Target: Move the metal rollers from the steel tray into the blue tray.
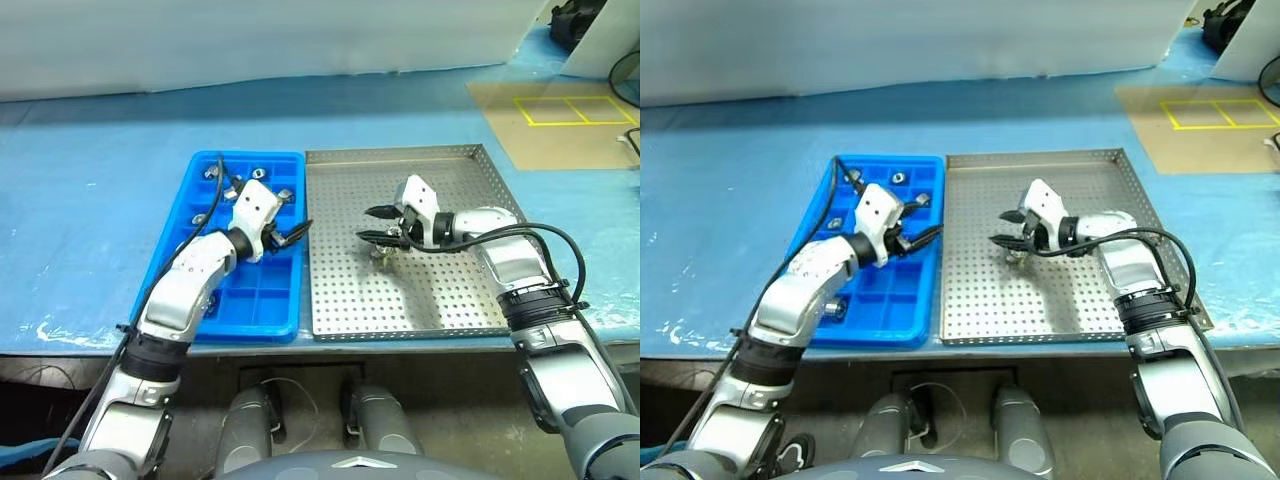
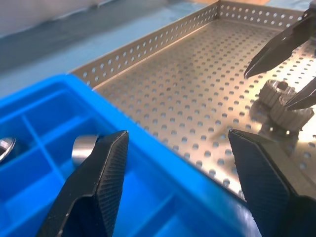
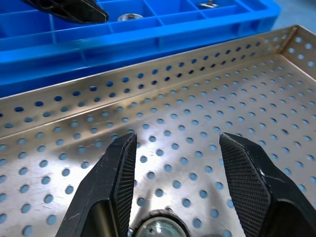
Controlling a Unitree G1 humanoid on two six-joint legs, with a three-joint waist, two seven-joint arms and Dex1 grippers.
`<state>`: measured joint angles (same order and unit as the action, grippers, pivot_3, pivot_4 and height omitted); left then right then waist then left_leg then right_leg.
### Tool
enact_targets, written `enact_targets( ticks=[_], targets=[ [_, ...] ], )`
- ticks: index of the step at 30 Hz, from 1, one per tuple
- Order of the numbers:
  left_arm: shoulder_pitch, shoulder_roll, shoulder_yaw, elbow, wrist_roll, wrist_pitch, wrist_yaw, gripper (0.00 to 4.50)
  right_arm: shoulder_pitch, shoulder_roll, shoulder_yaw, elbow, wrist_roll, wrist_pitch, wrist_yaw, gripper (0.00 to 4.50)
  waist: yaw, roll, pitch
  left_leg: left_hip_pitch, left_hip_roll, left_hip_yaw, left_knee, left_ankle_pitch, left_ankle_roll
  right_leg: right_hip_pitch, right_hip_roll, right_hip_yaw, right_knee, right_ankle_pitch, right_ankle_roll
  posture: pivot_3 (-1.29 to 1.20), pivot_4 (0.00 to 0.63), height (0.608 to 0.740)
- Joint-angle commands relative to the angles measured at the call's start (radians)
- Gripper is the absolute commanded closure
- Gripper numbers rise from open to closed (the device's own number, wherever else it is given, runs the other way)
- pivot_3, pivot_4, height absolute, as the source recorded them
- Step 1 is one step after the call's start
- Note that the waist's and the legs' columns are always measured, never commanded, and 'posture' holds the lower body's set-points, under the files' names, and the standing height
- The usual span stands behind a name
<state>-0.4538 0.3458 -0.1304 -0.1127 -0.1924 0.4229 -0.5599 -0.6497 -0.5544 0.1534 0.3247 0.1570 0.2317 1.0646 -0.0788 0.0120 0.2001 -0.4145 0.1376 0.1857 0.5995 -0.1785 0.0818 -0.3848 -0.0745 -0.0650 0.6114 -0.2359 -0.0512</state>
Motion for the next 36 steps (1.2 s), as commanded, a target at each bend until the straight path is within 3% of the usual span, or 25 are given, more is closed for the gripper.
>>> enact_targets(
  ticks=[1,7,12,20,36],
  targets=[
    [-0.027,-0.013,0.011,-0.008,-0.019,-0.020,-0.018,1.11,0.031,-0.026,-0.042,-0.045,0.015,0.009,-0.009,1.81,-0.009,0.000,0.000,-0.002,0.000,0.000,0.001,0.000,0.000,-0.002,0.000,0.000,0.001,0.000,0.000,-0.52,0.150,0.740],
    [-0.065,-0.033,0.071,-0.074,-0.156,0.093,-0.060,1.11,0.085,-0.074,-0.058,-0.038,0.034,0.047,0.033,1.81,-0.019,0.000,0.000,-0.005,0.001,0.000,0.007,-0.001,0.002,-0.003,0.000,0.000,0.004,0.000,0.000,-0.54,0.150,0.740],
    [-0.071,-0.022,0.071,-0.081,-0.162,0.106,-0.060,1.11,0.053,-0.112,-0.043,0.079,-0.037,-0.063,0.019,1.81,-0.023,0.000,0.000,-0.001,0.002,0.000,0.012,-0.003,0.000,0.001,0.000,0.000,0.008,0.000,0.000,-0.53,0.150,0.740],
    [-0.050,-0.019,0.075,-0.098,-0.136,0.108,-0.005,1.11,0.015,-0.041,0.005,0.215,-0.161,-0.324,-0.111,1.81,-0.047,0.000,0.000,-0.003,0.002,0.000,0.013,-0.001,0.002,-0.002,0.000,0.000,0.009,0.001,-0.001,-0.50,0.150,0.740],
    [-0.018,0.007,0.092,-0.146,-0.146,0.143,0.025,1.11,0.020,0.041,0.035,0.208,-0.159,-0.331,-0.037,1.81,-0.046,0.000,0.000,-0.007,0.002,0.000,0.015,-0.001,0.004,-0.005,0.000,0.000,0.011,0.001,-0.001,-0.47,0.150,0.740]
  ],
)
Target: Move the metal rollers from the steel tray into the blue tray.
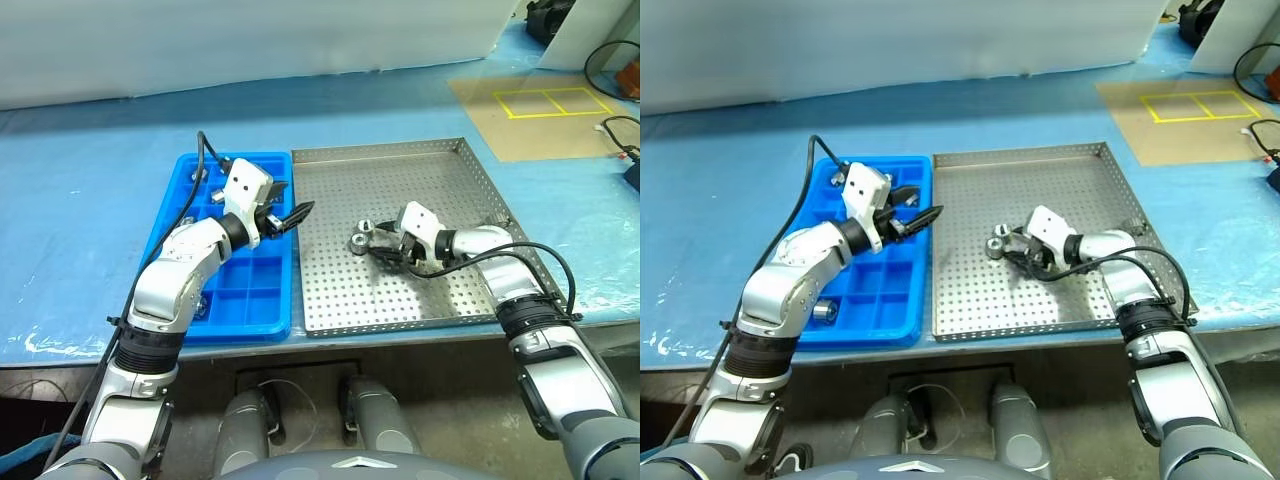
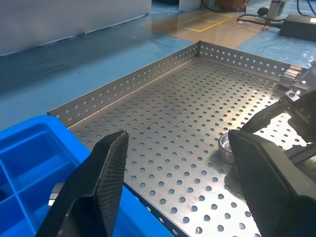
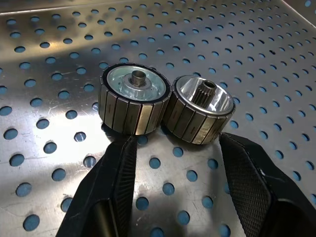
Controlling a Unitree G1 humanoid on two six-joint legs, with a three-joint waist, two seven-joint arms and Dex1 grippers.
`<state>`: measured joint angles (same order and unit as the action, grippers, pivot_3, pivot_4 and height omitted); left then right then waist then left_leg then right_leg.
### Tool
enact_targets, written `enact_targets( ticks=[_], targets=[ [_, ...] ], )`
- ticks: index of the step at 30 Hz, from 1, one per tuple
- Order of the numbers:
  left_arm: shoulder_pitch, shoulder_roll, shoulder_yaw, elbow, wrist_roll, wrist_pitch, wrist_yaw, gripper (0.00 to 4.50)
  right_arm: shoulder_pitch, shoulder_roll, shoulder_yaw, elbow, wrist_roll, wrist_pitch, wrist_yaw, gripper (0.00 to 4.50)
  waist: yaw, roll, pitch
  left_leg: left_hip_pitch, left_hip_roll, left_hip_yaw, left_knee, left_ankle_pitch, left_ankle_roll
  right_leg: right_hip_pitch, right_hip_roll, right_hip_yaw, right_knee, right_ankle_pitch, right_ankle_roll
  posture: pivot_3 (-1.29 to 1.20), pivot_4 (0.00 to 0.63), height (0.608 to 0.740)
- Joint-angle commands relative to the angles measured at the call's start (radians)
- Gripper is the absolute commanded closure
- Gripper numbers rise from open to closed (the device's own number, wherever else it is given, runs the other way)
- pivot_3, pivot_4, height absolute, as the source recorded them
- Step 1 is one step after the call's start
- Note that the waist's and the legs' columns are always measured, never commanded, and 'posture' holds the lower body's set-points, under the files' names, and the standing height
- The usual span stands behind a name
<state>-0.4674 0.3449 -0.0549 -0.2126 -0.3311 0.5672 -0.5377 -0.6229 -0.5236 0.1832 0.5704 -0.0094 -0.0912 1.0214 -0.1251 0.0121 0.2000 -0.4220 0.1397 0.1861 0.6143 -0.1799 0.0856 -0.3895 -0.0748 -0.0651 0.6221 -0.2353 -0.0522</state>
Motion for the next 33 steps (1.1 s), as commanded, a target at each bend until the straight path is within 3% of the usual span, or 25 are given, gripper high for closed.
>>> enact_targets(
  ticks=[1,11,20,33],
  targets=[
    [-0.004,0.009,0.016,-0.046,-0.007,0.000,0.003,1.11,-0.006,0.016,0.004,-0.038,0.004,-0.019,-0.001,1.81,0.000,0.000,0.000,0.000,0.000,0.000,0.000,0.000,0.000,0.000,0.000,0.000,0.000,0.000,0.000,-0.47,0.150,0.740],
    [-0.010,0.006,0.012,-0.043,-0.005,0.005,0.006,1.11,0.030,0.076,0.015,-0.215,0.040,0.037,0.019,1.81,0.001,0.000,0.000,0.000,0.000,0.000,0.000,0.000,0.000,0.000,0.000,0.000,0.000,0.000,0.000,-0.47,0.150,0.740],
    [-0.010,0.005,0.014,-0.043,-0.004,0.007,0.011,1.11,0.007,0.112,0.035,-0.178,0.021,0.010,0.005,1.81,0.001,0.000,0.000,0.000,0.000,0.000,0.000,0.000,0.000,-0.001,0.000,0.000,0.000,0.000,0.000,-0.46,0.150,0.740],
    [0.003,0.006,0.019,-0.053,-0.005,0.009,0.030,1.11,-0.075,0.218,0.084,-0.041,-0.061,-0.169,-0.107,1.81,0.002,0.000,0.000,-0.001,0.000,0.000,-0.001,0.000,-0.001,-0.001,0.000,0.000,0.000,0.000,0.000,-0.45,0.150,0.740]
  ],
)
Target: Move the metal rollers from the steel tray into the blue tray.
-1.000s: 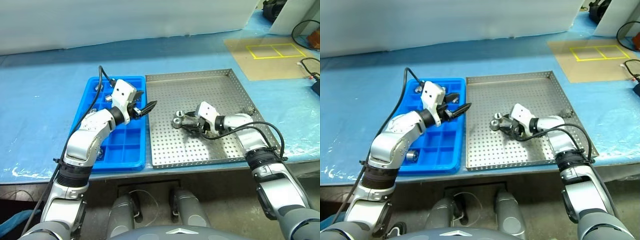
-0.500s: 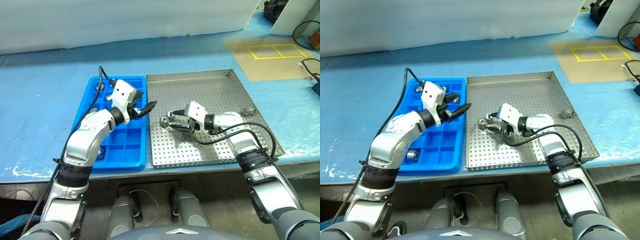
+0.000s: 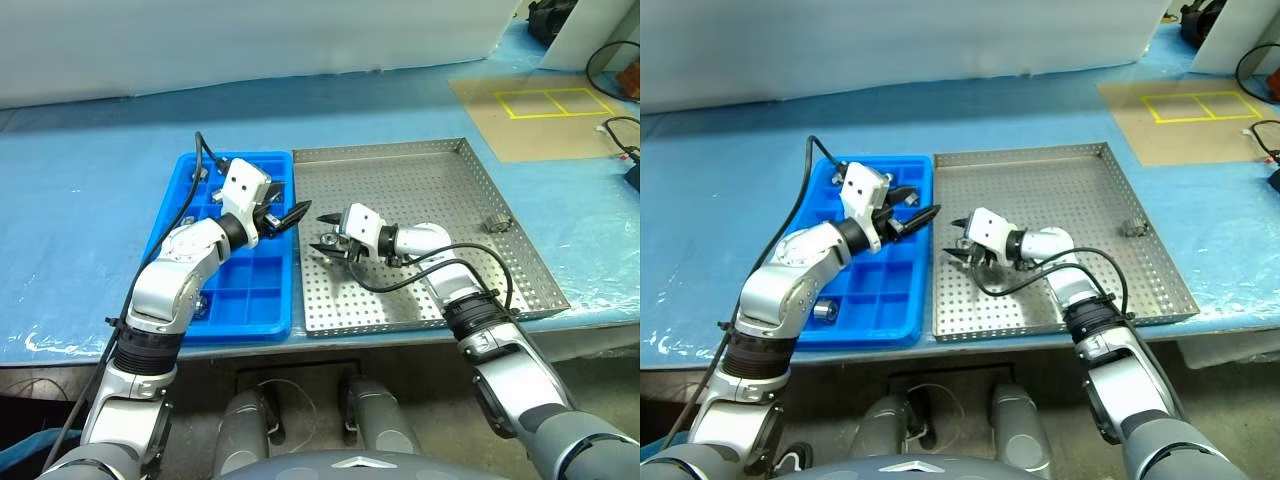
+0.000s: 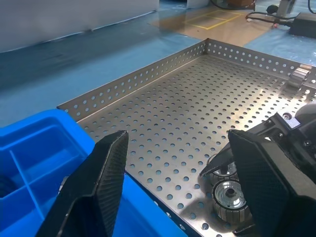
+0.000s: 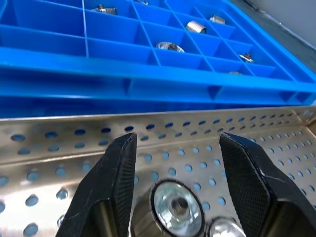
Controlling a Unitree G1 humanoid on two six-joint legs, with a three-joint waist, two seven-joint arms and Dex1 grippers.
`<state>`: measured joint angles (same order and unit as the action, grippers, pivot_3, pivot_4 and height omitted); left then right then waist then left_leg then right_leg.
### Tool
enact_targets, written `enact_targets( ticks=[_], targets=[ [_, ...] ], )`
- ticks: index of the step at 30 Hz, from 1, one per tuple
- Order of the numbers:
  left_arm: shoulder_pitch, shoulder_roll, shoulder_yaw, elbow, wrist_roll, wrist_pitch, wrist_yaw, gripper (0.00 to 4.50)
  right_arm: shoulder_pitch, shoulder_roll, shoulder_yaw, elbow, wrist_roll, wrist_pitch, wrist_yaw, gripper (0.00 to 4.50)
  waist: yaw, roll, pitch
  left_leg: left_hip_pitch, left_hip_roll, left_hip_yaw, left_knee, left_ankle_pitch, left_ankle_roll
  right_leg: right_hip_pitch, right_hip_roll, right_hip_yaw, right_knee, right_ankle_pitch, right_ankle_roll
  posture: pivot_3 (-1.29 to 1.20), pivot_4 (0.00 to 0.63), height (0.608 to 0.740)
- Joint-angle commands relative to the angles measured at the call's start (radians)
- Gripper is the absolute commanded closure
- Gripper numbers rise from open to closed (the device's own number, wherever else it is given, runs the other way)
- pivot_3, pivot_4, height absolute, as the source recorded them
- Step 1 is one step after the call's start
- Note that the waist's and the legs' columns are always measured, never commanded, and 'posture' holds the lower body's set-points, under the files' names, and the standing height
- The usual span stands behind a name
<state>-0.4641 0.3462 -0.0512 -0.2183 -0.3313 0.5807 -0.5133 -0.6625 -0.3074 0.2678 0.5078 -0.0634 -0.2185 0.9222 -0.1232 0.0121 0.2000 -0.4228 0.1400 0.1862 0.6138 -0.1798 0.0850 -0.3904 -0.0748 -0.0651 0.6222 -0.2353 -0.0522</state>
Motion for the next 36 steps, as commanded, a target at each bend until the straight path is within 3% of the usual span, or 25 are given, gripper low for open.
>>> enact_targets(
  ticks=[1,13,24,27,30,36],
  targets=[
    [0.001,0.005,0.016,-0.050,-0.005,-0.003,0.006,1.11,-0.041,0.001,0.001,0.034,-0.007,-0.049,-0.005,1.81,0.000,0.000,0.000,0.000,0.000,0.000,0.000,0.000,0.000,0.000,0.000,0.000,0.000,0.000,0.000,-0.44,0.150,0.740],
    [0.009,0.011,0.022,-0.065,-0.005,0.008,0.014,1.11,-0.046,-0.017,0.027,0.114,-0.022,-0.062,0.073,1.81,0.000,0.000,0.000,0.000,0.000,0.000,0.000,0.000,0.000,0.000,0.000,0.000,0.000,0.000,0.000,-0.43,0.150,0.740],
    [0.017,0.013,0.022,-0.072,-0.005,0.016,0.022,1.11,-0.058,-0.026,0.046,0.171,-0.080,-0.140,0.024,1.81,0.000,0.000,0.000,0.000,0.000,0.000,0.000,0.000,0.000,0.000,0.000,0.000,0.001,0.000,0.000,-0.43,0.150,0.740],
    [0.019,0.011,0.020,-0.072,-0.005,0.017,0.024,1.07,-0.057,-0.029,0.048,0.180,-0.095,-0.170,0.008,2.44,0.000,0.000,0.000,0.000,0.000,0.000,0.000,-0.001,-0.001,0.000,0.000,0.000,0.001,0.000,0.000,-0.43,0.150,0.740],
    [0.021,0.007,0.018,-0.071,-0.005,0.020,0.028,1.07,-0.053,-0.030,0.055,0.184,-0.121,-0.194,-0.027,3.35,-0.001,0.000,0.000,0.001,0.000,0.000,0.000,-0.001,-0.002,0.000,0.000,0.000,0.001,0.000,0.000,-0.43,0.150,0.740],
    [0.021,0.006,0.017,-0.071,-0.004,0.023,0.037,1.07,-0.056,-0.057,0.088,0.213,-0.193,-0.286,-0.095,3.49,0.000,0.000,0.000,0.002,0.000,0.000,0.000,-0.002,-0.003,0.001,0.000,0.000,0.001,0.000,0.000,-0.44,0.150,0.740]
  ],
)
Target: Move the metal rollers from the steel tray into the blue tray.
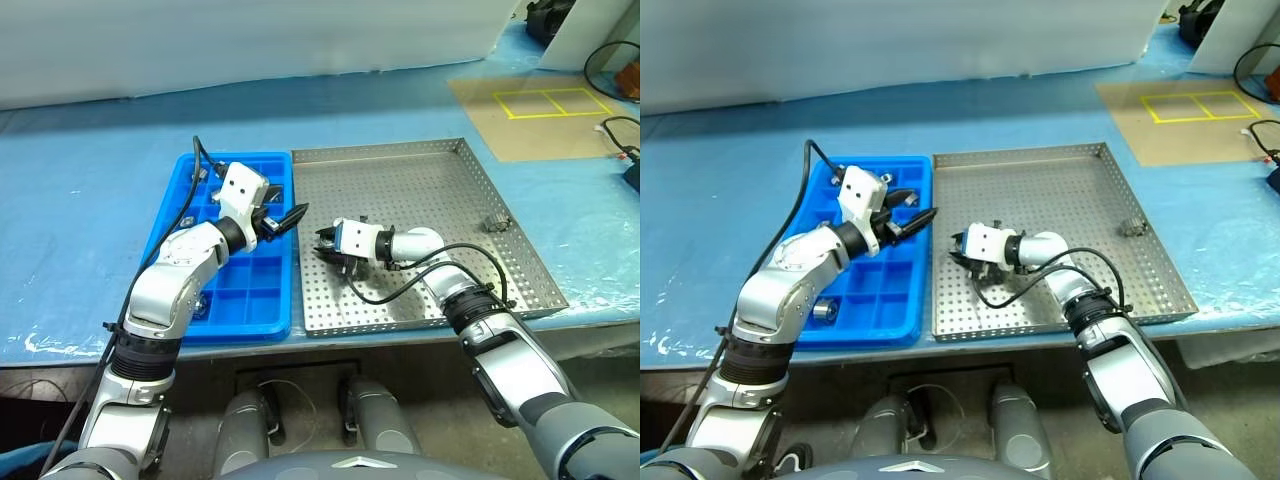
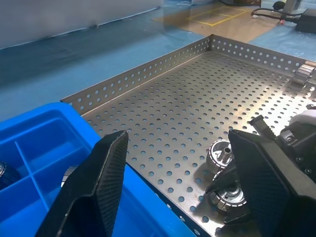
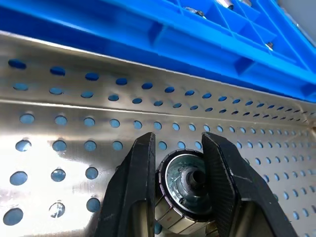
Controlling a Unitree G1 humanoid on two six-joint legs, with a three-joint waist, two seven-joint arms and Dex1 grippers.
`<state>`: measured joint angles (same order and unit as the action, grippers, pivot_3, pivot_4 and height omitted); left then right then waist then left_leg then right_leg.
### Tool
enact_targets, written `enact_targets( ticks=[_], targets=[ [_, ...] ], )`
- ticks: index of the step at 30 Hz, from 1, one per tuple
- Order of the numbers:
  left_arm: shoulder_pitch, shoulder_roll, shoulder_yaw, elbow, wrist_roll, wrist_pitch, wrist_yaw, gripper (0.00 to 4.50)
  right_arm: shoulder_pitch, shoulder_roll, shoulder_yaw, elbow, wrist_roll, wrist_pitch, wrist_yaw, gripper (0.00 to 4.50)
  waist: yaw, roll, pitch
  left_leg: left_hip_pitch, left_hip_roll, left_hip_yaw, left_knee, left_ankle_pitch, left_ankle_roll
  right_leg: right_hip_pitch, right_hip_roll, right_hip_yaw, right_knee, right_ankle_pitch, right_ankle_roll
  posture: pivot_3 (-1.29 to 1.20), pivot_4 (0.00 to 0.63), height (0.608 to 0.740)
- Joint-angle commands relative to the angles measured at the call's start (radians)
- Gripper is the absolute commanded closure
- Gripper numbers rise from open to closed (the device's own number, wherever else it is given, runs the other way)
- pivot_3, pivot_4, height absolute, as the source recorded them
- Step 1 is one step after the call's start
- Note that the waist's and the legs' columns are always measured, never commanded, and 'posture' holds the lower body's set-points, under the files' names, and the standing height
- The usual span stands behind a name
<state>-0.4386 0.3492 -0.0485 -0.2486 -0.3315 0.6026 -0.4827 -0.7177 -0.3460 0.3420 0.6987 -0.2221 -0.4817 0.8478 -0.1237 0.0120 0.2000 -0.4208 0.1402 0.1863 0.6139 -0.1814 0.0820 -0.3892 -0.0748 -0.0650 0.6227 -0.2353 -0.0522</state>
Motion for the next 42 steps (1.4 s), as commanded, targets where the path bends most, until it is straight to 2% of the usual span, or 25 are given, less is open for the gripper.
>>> enact_targets(
  ticks=[1,4,7,9,13,16,19,21,27,30,34,38,42],
  targets=[
    [-0.004,0.004,0.015,-0.041,-0.004,0.001,0.007,1.07,-0.004,-0.017,0.011,0.024,-0.031,-0.023,-0.024,3.49,0.000,0.000,0.000,0.000,0.000,0.000,0.000,0.000,0.000,0.000,0.000,0.000,0.000,0.000,0.000,-0.44,0.150,0.740],
    [-0.006,0.006,0.016,-0.038,-0.005,0.000,0.006,1.07,0.002,-0.017,0.006,0.007,0.009,-0.018,0.025,3.49,0.000,0.000,0.000,0.000,0.000,0.000,0.000,0.000,0.000,0.000,0.000,0.000,0.000,0.000,0.000,-0.44,0.150,0.740],
    [-0.008,0.007,0.016,-0.036,-0.004,-0.001,0.005,1.07,-0.008,-0.011,0.003,0.016,-0.013,-0.010,-0.020,3.49,-0.001,0.000,0.000,0.000,0.000,0.000,0.000,0.000,0.000,0.000,0.000,0.000,0.000,0.000,0.000,-0.44,0.150,0.740],
    [-0.012,0.007,0.017,-0.031,0.001,-0.008,0.008,1.07,-0.002,0.012,-0.035,-0.019,0.072,0.071,0.028,3.49,-0.002,0.000,0.000,0.000,0.000,0.000,0.000,0.000,0.000,0.000,0.000,0.000,0.000,0.000,0.000,-0.44,0.150,0.740],
    [-0.026,0.007,0.020,-0.014,0.006,-0.017,0.008,1.07,-0.026,0.065,-0.164,-0.210,0.358,0.494,0.152,3.49,-0.002,0.000,0.001,-0.001,0.000,0.000,0.000,0.000,0.001,-0.001,0.000,0.000,0.000,0.000,0.000,-0.45,0.150,0.740],
    [-0.036,0.007,0.020,-0.002,-0.001,-0.023,-0.005,1.07,-0.050,0.053,-0.222,-0.384,0.545,0.802,0.235,3.49,0.000,0.000,0.001,-0.002,0.000,0.000,-0.001,0.002,0.003,-0.002,0.000,0.000,0.000,0.000,0.000,-0.46,0.150,0.740],
    [-0.043,0.005,0.047,0.038,-0.032,-0.052,-0.044,1.07,-0.109,0.032,-0.315,-0.481,0.750,1.100,0.259,3.49,0.002,0.000,0.001,-0.002,0.000,0.000,-0.002,0.002,0.003,-0.002,0.000,0.000,-0.001,0.000,0.000,-0.46,0.150,0.740],
    [-0.054,0.000,0.076,0.077,-0.040,-0.096,-0.057,1.07,-0.162,0.036,-0.406,-0.474,0.864,1.236,0.219,3.49,0.004,0.001,0.001,-0.001,0.000,0.000,-0.002,0.002,0.003,-0.002,0.000,0.000,-0.001,0.000,0.000,-0.47,0.150,0.740],
    [-0.071,-0.048,0.101,0.064,-0.089,-0.129,-0.065,1.07,-0.222,0.076,-0.556,-0.415,0.974,1.392,0.044,3.49,0.009,0.001,0.001,-0.001,0.000,0.000,-0.003,0.001,-0.001,-0.002,0.000,0.000,-0.002,0.000,0.000,-0.47,0.150,0.740],
    [-0.081,-0.071,0.087,0.086,-0.065,-0.161,-0.049,1.07,-0.246,0.120,-0.637,-0.403,1.057,1.483,-0.060,3.49,0.010,0.001,0.001,-0.002,0.000,0.002,-0.004,0.001,-0.001,-0.004,0.000,0.001,-0.002,0.000,0.000,-0.48,0.150,0.740],
    [-0.143,-0.159,0.140,0.173,-0.038,-0.321,0.039,1.07,-0.268,0.166,-0.712,-0.387,1.162,1.616,-0.177,3.49,0.011,0.001,0.001,-0.006,0.000,0.003,-0.005,0.003,0.001,-0.008,0.000,0.002,-0.001,0.000,0.000,-0.49,0.150,0.740],
    [-0.107,-0.170,0.076,0.169,-0.035,-0.415,-0.066,1.07,-0.268,0.201,-0.739,-0.392,1.192,1.635,-0.258,3.49,0.011,0.001,0.001,-0.006,0.000,0.004,-0.007,0.003,0.001,-0.010,0.000,0.002,-0.003,0.000,0.000,-0.50,0.150,0.740],
    [-0.068,-0.154,0.064,0.127,-0.136,-0.340,-0.164,1.07,-0.282,0.218,-0.762,-0.396,1.228,1.635,-0.305,3.49,0.013,0.001,0.001,-0.007,0.000,0.008,-0.009,0.003,0.001,-0.013,0.000,0.004,-0.002,0.000,0.000,-0.50,0.150,0.740]
  ],
)
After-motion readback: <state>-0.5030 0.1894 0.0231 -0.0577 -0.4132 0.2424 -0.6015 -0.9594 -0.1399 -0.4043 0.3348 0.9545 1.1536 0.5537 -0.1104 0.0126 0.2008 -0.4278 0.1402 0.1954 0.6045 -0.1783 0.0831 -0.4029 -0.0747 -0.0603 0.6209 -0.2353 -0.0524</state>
